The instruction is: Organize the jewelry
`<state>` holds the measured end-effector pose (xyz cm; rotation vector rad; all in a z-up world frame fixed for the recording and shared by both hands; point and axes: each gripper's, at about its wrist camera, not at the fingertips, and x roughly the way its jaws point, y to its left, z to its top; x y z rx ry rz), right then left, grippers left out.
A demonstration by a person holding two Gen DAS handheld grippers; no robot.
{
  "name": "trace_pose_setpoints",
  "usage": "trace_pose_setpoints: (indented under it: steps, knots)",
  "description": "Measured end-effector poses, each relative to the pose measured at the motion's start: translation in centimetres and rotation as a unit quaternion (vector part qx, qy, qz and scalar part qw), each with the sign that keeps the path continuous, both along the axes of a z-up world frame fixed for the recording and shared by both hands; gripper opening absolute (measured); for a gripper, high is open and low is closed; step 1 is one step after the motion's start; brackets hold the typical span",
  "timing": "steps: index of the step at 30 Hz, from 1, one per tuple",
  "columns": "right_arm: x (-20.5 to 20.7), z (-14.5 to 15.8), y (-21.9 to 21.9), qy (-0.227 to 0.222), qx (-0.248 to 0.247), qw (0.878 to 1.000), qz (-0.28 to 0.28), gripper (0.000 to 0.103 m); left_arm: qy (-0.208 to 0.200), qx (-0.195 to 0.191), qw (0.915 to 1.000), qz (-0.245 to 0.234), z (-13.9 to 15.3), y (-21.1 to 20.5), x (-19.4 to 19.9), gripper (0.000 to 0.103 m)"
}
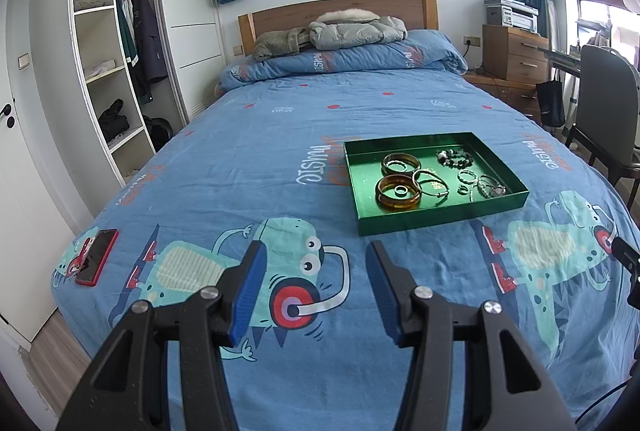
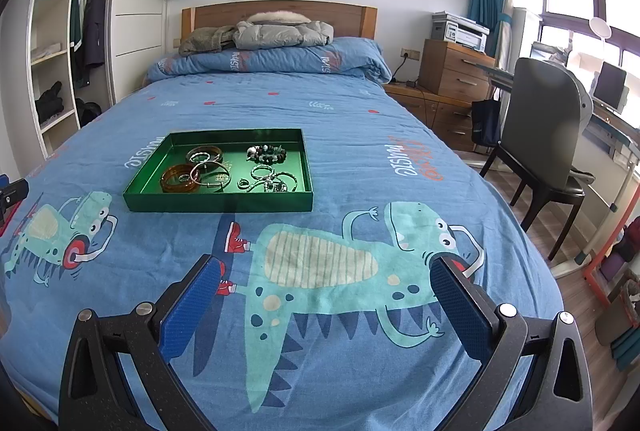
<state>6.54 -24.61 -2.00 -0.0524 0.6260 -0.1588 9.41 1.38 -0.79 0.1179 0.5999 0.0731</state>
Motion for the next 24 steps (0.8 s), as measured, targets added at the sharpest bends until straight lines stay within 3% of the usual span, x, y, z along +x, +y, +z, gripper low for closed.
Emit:
trace_pose_setpoints:
  steps: [24]
  knots:
    - [0.29, -0.31, -0.18, 0.006, 0.000, 1.000, 0.005, 0.103, 0.008, 0.003, 1.0000, 0.002, -0.45, -0.12, 0.18, 0.049]
